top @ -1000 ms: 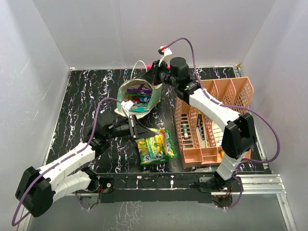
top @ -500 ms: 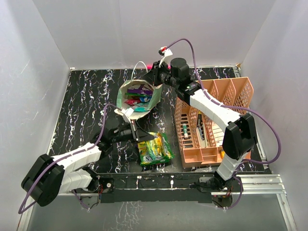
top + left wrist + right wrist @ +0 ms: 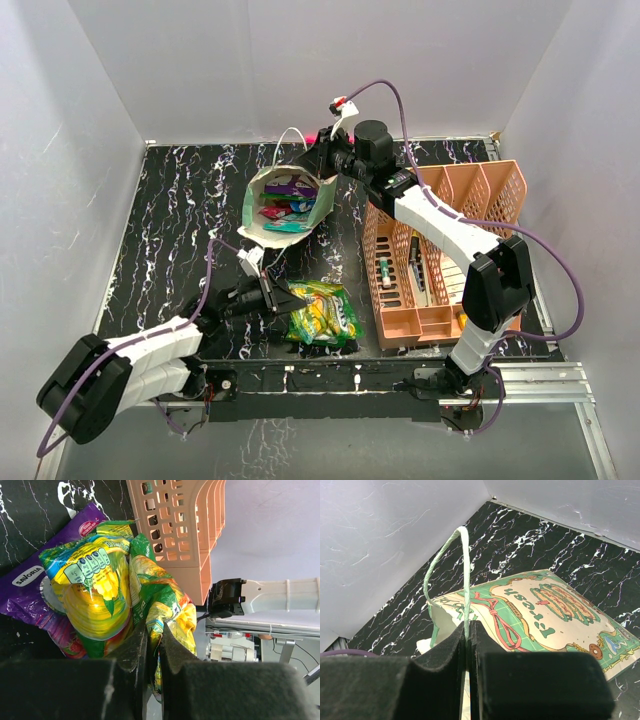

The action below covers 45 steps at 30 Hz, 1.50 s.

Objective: Take the snacks out of the paper bag
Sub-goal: Place the snack at the center of the board.

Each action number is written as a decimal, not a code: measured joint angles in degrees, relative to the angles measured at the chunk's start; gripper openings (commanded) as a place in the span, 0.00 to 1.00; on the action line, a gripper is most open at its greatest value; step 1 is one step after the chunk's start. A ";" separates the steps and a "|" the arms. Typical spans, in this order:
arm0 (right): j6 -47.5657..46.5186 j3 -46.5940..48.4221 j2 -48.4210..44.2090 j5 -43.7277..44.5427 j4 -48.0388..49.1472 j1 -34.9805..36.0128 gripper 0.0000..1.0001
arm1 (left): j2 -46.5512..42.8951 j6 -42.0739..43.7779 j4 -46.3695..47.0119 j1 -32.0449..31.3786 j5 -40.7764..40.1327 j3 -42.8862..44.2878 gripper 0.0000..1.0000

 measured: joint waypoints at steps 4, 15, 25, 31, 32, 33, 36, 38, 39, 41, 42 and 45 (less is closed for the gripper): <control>0.00 0.00 0.00 0.00 0.00 0.00 0.07 | 1.62 0.74 2.29 0.35 -0.13 -0.55 0.00; 0.02 -0.87 -0.02 -0.17 0.17 0.00 0.07 | 8.41 3.74 11.87 2.67 0.44 -3.96 0.00; 0.02 -0.87 0.00 -0.24 0.26 0.00 0.07 | 1.70 6.49 5.35 2.64 0.22 -4.20 0.29; 0.04 -0.87 0.00 -0.46 0.26 0.00 0.07 | -0.96 7.61 -0.22 2.64 -0.46 -3.45 0.42; 0.07 -0.87 0.00 -0.55 0.26 0.00 0.07 | -1.03 7.63 -0.66 2.64 -0.61 -3.39 0.44; 0.07 -0.87 0.00 -0.61 0.26 0.00 0.07 | -1.20 7.67 -1.18 2.64 -0.70 -3.34 0.46; 0.04 -0.87 -0.02 -0.61 0.26 0.00 0.07 | -2.49 7.98 -3.56 2.64 -1.05 -2.64 0.51; 0.07 -0.87 0.00 -0.61 0.26 0.00 0.07 | -3.74 8.41 -5.97 2.64 -1.36 -1.57 0.53; 0.04 -0.87 0.00 -0.61 0.26 0.00 0.07 | -4.46 8.74 -7.30 2.64 -1.64 -1.05 0.54; 0.04 -0.87 0.00 -0.61 0.26 0.00 0.07 | -5.99 9.31 -9.79 2.64 -2.05 -0.11 0.56; 0.07 -0.87 0.00 -0.61 0.26 0.00 0.07 | -6.84 9.64 -11.17 2.64 -2.19 0.39 0.57; 0.07 -0.87 0.00 -0.63 0.26 0.00 0.07 | -8.98 10.82 -15.52 2.64 -2.97 1.73 0.59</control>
